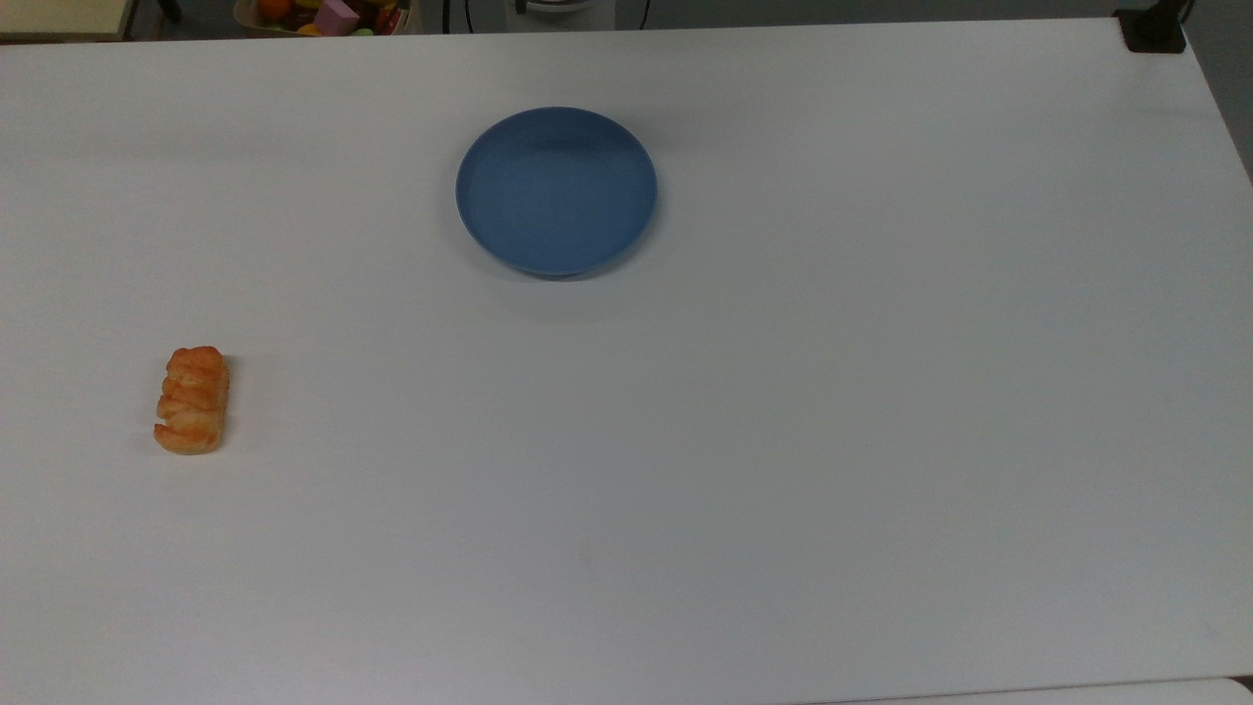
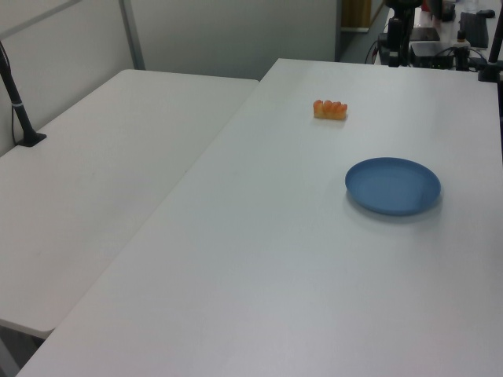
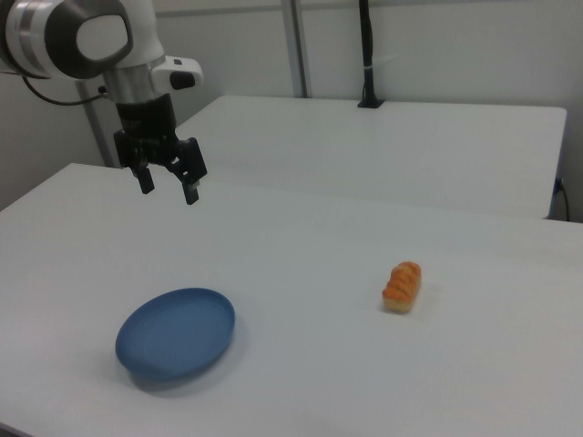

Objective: Put the bread on the table

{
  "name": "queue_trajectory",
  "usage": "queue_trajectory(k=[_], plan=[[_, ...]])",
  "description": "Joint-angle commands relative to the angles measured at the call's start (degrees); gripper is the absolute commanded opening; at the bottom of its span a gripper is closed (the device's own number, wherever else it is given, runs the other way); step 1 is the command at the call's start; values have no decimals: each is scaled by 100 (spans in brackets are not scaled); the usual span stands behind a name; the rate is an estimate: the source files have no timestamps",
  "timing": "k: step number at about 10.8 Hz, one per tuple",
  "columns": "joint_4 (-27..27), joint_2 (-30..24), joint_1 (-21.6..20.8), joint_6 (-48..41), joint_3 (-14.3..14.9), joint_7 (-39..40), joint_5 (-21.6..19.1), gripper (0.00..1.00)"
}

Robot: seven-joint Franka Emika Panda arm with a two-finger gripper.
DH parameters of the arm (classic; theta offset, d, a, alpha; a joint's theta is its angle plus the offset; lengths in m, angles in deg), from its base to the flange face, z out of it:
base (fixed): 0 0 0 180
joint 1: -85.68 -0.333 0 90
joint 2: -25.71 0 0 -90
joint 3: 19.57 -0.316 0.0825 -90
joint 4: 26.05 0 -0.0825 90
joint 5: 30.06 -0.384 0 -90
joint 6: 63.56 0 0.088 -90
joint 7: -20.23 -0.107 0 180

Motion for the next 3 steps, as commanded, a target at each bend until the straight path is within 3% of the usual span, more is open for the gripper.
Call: queue_trajectory(k=[1,3], plan=[[-126,-131,376,-12,-340,-21,74,100],[-126,-131,360,-39,-360,-12,74,100]])
